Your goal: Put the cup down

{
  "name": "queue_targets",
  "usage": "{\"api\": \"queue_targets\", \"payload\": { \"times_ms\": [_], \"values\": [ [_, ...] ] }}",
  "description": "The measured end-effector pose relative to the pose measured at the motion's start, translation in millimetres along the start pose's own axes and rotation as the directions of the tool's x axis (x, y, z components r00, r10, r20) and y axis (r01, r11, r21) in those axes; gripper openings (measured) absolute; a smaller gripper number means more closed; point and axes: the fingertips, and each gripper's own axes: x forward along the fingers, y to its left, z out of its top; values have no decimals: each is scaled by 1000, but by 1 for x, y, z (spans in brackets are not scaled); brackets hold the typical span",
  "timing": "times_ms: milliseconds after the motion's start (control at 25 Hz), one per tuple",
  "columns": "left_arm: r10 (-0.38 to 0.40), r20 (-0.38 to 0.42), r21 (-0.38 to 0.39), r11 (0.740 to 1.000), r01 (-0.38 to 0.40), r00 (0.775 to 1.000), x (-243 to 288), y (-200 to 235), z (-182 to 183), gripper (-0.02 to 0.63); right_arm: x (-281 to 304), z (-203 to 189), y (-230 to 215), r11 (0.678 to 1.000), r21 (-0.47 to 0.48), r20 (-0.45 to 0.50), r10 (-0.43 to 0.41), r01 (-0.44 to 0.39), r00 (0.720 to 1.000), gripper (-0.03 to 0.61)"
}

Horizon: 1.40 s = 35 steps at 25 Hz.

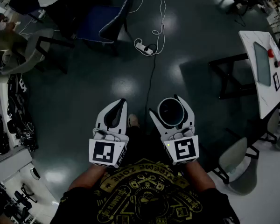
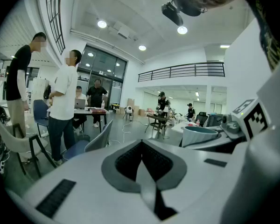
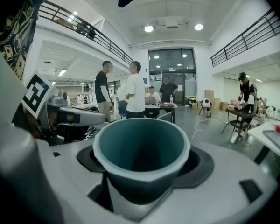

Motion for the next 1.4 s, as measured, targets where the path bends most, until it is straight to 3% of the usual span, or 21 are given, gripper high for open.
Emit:
{"api": "queue_targets", "payload": {
  "times_ms": [800,1400],
  "values": [
    [-42,4,0,999,42,999,9,-13,10,9,-10,12,-12,998,36,27,-43,42,999,383],
    [-141,38,12,990,140,989,68,-75,43,10,-38,27,-81,992,38,41,-120,118,992,385]
  ]
}}
